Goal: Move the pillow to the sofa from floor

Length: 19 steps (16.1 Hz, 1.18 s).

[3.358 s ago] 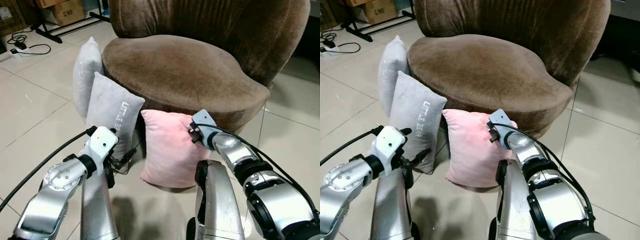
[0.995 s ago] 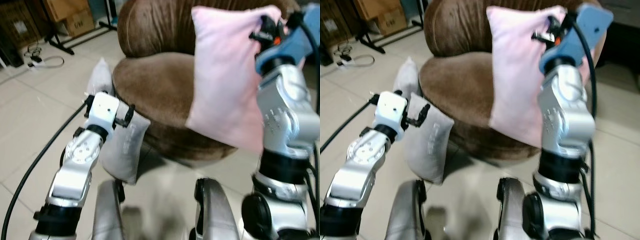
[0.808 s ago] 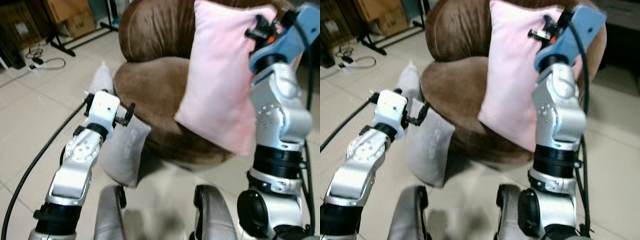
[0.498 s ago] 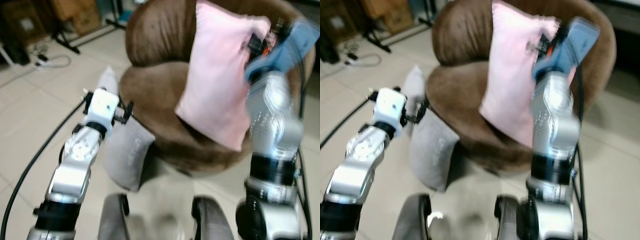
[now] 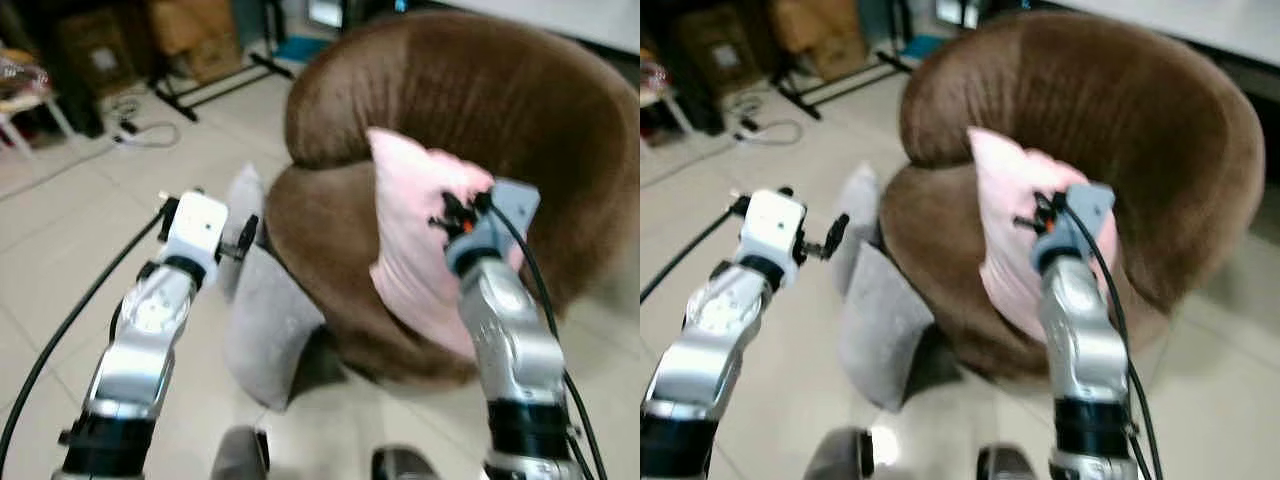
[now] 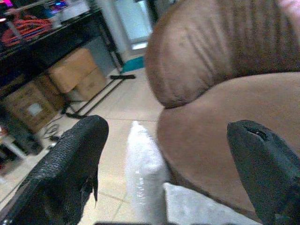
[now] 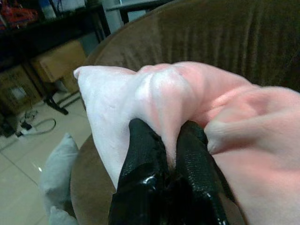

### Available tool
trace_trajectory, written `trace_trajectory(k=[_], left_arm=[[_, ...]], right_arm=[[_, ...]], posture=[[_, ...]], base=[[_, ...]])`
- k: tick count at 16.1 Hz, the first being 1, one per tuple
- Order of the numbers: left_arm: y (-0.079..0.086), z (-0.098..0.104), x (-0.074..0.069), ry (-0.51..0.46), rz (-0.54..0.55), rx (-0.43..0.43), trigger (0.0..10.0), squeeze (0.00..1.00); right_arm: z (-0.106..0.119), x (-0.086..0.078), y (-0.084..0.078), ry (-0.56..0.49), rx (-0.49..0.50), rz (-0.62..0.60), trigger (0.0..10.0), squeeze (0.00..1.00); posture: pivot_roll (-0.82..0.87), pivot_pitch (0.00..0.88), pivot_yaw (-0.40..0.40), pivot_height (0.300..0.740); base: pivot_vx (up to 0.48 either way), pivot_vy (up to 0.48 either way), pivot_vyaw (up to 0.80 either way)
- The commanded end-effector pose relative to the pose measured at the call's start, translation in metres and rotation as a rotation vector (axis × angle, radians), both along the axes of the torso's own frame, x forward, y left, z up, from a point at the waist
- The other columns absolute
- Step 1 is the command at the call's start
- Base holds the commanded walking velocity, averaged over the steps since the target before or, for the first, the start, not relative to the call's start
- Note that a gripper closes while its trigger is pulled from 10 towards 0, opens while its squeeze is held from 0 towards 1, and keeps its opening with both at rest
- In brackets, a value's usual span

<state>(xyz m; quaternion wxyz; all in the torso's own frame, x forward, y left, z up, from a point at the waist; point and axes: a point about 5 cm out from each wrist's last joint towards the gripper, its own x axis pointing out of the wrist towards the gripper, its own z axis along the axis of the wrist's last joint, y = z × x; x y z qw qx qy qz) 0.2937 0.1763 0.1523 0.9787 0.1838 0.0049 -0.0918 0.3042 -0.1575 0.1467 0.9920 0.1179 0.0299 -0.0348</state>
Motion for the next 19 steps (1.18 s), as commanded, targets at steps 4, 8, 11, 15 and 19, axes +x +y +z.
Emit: trace_trajectory(k=[4, 8, 11, 15, 19], left_arm=[[0.008, -0.005, -0.005, 0.007, 0.048, 0.014, 10.0, 0.01], [0.008, -0.004, -0.003, -0.006, 0.049, 0.034, 10.0, 0.01], [0.006, -0.002, -0.002, -0.02, 0.038, 0.051, 10.0, 0.02], [0.006, 0.001, 0.0, -0.034, 0.043, 0.063, 10.0, 0.03], [0.005, 0.001, -0.002, -0.032, 0.042, 0.068, 10.0, 0.02]], right_arm=[[0.0, -0.017, -0.007, 0.001, -0.012, -0.024, 10.0, 0.0], [0.009, -0.018, -0.011, -0.023, -0.013, -0.056, 10.0, 0.0], [0.024, -0.017, -0.017, -0.068, -0.011, -0.068, 10.0, 0.0], [0.019, -0.019, -0.007, -0.026, -0.07, -0.004, 10.0, 0.0], [0.021, -0.02, 0.001, -0.055, -0.063, 0.024, 10.0, 0.0]], posture=[[-0.12, 0.0, -0.01, 0.74], [-0.12, 0.0, -0.012, 0.74], [-0.13, 0.0, 0.0, 0.74], [-0.13, 0.0, 0.001, 0.74], [-0.12, 0.0, -0.006, 0.74]], base=[[0.0, 0.0, 0.0], [0.0, 0.0, 0.0], [0.0, 0.0, 0.0], [0.0, -0.161, 0.0], [0.0, -0.385, 0.0]])
